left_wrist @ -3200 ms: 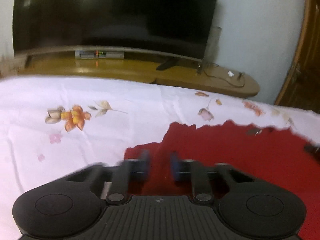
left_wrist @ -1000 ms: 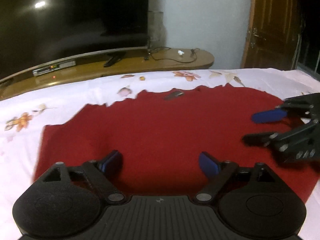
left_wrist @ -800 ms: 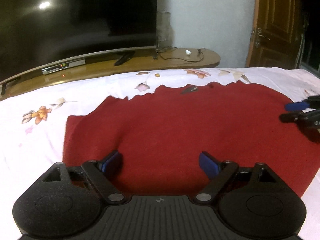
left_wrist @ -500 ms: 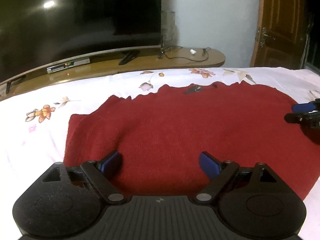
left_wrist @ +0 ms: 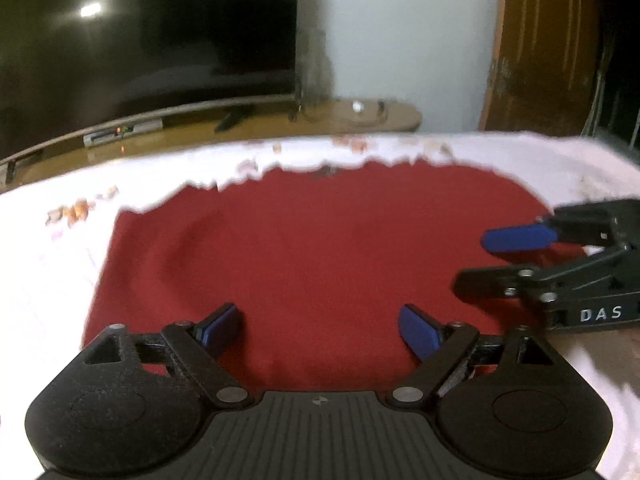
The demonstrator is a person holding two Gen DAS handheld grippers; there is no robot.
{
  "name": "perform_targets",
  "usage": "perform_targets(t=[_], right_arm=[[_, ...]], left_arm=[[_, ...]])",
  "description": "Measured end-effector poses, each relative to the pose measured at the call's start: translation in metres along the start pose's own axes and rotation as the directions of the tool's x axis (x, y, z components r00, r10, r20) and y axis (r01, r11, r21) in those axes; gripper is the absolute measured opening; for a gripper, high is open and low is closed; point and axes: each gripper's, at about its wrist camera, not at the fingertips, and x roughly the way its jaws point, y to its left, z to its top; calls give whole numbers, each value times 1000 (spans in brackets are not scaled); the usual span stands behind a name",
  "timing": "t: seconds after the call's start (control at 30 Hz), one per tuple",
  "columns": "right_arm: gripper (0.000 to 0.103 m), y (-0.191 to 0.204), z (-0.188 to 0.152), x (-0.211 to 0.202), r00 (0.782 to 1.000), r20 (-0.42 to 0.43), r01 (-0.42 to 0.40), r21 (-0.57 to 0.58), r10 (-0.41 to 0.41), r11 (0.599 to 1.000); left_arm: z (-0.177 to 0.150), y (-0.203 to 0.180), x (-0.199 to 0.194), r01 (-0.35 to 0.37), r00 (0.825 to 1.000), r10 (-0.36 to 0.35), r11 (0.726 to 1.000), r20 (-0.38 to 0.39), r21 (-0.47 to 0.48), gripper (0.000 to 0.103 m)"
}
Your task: Fold small clothes
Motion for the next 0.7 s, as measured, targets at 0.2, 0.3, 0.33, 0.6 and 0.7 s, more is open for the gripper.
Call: perform_targets(t=[0.2,0.3,0.33,0.6,0.7], right_arm=[[55,24,-21,4,997,-69,27,-169,-39,985],[55,6,-36,-21,992,-72,92,-188,-107,978],[55,-8,-40,-29,990,-82,106,-145,-118,984],[59,-65,-65,-67,980,-100,184,129,-172,974],[56,-58,-54,-67,972,-106,223,139,-210,965]], left_arm=[[-27,12,-11,-52,999,52,998,-2,-30,91],[-41,30,-25,-57,998,58,996,7,-64,92],[-46,35,-30,-64,998,65,996,8,-66,92],[-47,42,-28,-71,997,71,993,-10,-91,98],[-41,41,-44,-81,997,81,989,0,-121,98]])
